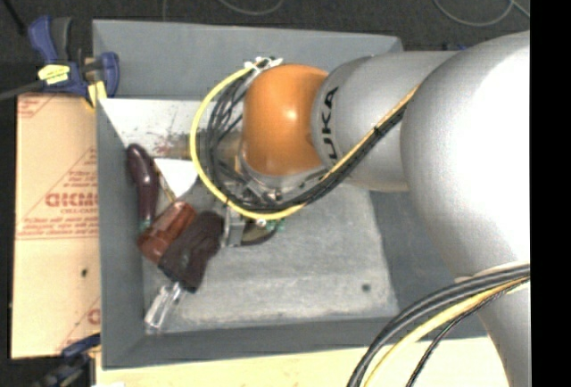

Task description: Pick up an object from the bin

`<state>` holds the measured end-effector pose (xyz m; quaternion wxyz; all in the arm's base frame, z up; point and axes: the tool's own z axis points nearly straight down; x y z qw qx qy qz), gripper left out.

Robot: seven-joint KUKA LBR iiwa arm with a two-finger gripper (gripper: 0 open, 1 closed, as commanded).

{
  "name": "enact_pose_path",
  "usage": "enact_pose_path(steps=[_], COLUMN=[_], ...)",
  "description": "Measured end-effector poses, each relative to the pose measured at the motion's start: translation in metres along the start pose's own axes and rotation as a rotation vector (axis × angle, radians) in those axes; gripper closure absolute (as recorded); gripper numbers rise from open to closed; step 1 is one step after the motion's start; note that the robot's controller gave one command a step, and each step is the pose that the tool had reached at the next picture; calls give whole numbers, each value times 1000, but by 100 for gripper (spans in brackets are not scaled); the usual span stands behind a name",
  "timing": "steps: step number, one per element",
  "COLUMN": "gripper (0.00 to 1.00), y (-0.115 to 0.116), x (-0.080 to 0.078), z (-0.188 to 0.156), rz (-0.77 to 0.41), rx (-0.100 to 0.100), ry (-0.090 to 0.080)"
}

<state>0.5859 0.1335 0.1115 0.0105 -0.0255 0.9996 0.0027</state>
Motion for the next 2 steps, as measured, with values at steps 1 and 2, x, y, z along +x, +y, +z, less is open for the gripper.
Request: enact_pose_path(steps=[1,2], gripper=[100,100], y=[-5,-5], x=[3,3], z=[-100,-100], rz=[3,4], rx=[-1,-1], ry=[-4,-4])
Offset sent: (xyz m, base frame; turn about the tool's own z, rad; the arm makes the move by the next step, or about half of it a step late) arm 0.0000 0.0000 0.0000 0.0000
